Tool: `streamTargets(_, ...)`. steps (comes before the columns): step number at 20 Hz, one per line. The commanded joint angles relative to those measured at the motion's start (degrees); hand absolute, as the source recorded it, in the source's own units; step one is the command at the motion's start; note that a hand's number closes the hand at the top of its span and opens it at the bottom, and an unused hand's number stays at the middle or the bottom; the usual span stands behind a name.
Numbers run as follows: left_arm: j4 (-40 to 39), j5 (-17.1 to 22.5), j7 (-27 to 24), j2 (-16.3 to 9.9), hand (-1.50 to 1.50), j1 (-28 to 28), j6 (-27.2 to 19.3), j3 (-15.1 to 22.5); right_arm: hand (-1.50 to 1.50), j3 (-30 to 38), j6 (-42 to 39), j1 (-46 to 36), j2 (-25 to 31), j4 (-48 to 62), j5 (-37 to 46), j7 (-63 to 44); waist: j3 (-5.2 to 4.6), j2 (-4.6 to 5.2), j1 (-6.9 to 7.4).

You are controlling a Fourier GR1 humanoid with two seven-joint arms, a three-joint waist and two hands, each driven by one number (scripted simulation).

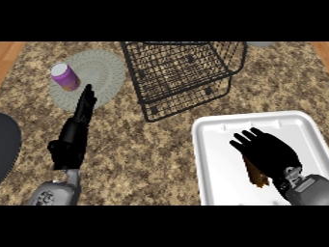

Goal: Pick the sweet potato from the tray and place it in the tiered basket

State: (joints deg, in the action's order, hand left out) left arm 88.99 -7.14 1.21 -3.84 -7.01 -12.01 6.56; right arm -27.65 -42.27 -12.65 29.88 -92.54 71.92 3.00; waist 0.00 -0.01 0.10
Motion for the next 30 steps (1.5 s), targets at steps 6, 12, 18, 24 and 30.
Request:
streamTargets(6, -2.68, -2.74, -0.01, 2.48, 0.00, -1.48, -1.36, -0.23, -1.50, 3.62, 2.35, 0.47, -1.56, 3.99, 3.87, 5.17, 0.00, 0.02, -0.07)
streamTargets(12, 2.03, -3.59, 3.98, 3.37, 0.00, -1.11, -0.38, 1.66, -1.50, 4.67, 2.63, 0.78, -5.68, 5.88, 5.32, 5.27, 0.01, -0.01, -0.03)
streamTargets(18, -4.66, -2.45, -0.71, 3.02, 0.00, -4.72, 0.04, -2.01, 1.50, 6.32, 11.85, 1.96, -6.68, 9.00, 6.61, 7.47, 0.00, 0.05, -0.16)
streamTargets(24, 0.73, -2.26, -1.11, 2.62, 0.00, 2.50, 0.98, -0.68, 1.50, 2.67, 26.27, 2.04, -5.71, 14.60, 13.13, 10.89, 0.02, 0.04, 0.22)
streamTargets(30, 0.04, -2.74, 1.10, 3.06, 0.00, -1.50, 1.12, -0.57, 1.50, -1.57, 18.47, 0.04, -25.19, 14.91, 18.78, -8.05, -0.01, 0.05, 0.44)
